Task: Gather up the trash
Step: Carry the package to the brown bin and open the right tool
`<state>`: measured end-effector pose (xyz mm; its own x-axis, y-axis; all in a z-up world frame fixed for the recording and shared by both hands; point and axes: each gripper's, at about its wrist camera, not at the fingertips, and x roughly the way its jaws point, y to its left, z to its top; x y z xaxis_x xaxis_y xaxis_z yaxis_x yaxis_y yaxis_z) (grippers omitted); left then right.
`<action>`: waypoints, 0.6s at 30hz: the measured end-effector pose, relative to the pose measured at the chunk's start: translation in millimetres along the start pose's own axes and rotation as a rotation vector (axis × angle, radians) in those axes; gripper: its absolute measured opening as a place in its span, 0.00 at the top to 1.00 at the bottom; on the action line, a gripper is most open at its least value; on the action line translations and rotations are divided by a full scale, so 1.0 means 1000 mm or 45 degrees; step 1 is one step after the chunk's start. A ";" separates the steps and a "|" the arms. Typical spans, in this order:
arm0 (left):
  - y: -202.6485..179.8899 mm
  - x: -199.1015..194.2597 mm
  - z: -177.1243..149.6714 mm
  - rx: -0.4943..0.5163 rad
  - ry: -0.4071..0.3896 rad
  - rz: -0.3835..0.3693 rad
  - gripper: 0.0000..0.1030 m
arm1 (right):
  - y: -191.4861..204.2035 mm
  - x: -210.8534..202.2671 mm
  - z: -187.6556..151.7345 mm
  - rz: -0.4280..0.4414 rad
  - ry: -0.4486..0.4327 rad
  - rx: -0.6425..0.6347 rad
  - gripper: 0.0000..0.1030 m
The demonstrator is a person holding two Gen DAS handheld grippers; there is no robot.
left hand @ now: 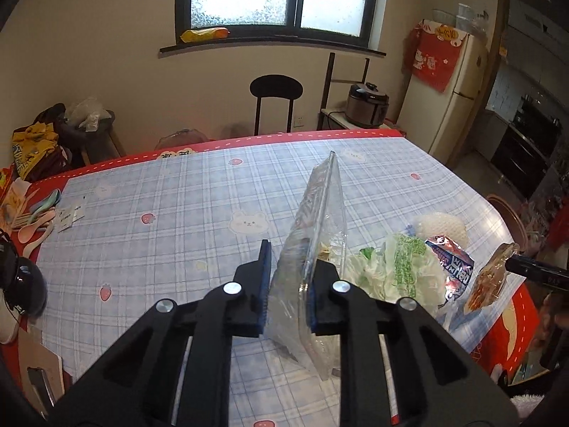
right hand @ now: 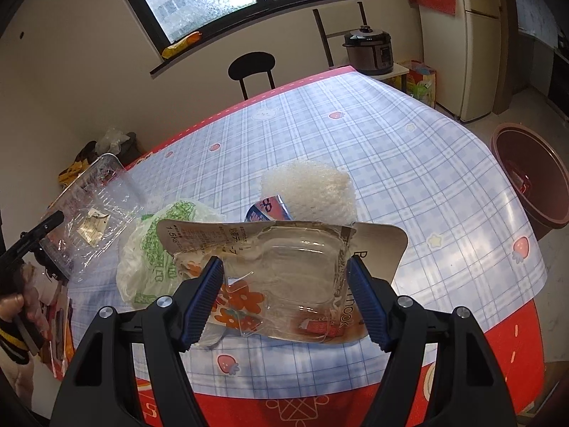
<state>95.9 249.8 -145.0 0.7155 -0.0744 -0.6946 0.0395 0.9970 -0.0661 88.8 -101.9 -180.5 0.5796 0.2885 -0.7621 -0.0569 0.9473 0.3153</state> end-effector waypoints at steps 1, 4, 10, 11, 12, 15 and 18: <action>0.001 -0.003 -0.001 -0.009 -0.008 0.000 0.81 | 0.000 -0.001 0.001 0.001 -0.005 -0.001 0.31; 0.005 -0.014 -0.001 -0.046 -0.034 0.004 0.81 | -0.001 -0.007 0.003 0.004 -0.022 -0.001 0.31; 0.007 -0.039 0.005 -0.082 -0.108 0.030 0.81 | -0.006 -0.019 0.009 0.016 -0.061 0.003 0.31; 0.007 -0.043 0.006 -0.090 -0.123 0.037 0.81 | -0.006 -0.021 0.010 0.019 -0.066 -0.001 0.31; 0.007 -0.048 0.007 -0.096 -0.135 0.045 0.81 | -0.006 -0.023 0.011 0.022 -0.071 -0.006 0.31; 0.004 -0.060 0.011 -0.112 -0.168 0.069 0.81 | -0.010 -0.029 0.016 0.031 -0.090 -0.021 0.31; -0.006 -0.068 0.015 -0.102 -0.189 0.088 0.81 | -0.018 -0.037 0.020 0.040 -0.112 -0.035 0.31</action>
<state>57.2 249.1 -86.2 0.8101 0.0040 -0.5863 -0.0651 0.9944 -0.0831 84.2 -132.0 -146.8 0.6464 0.3062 -0.6989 -0.0981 0.9417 0.3218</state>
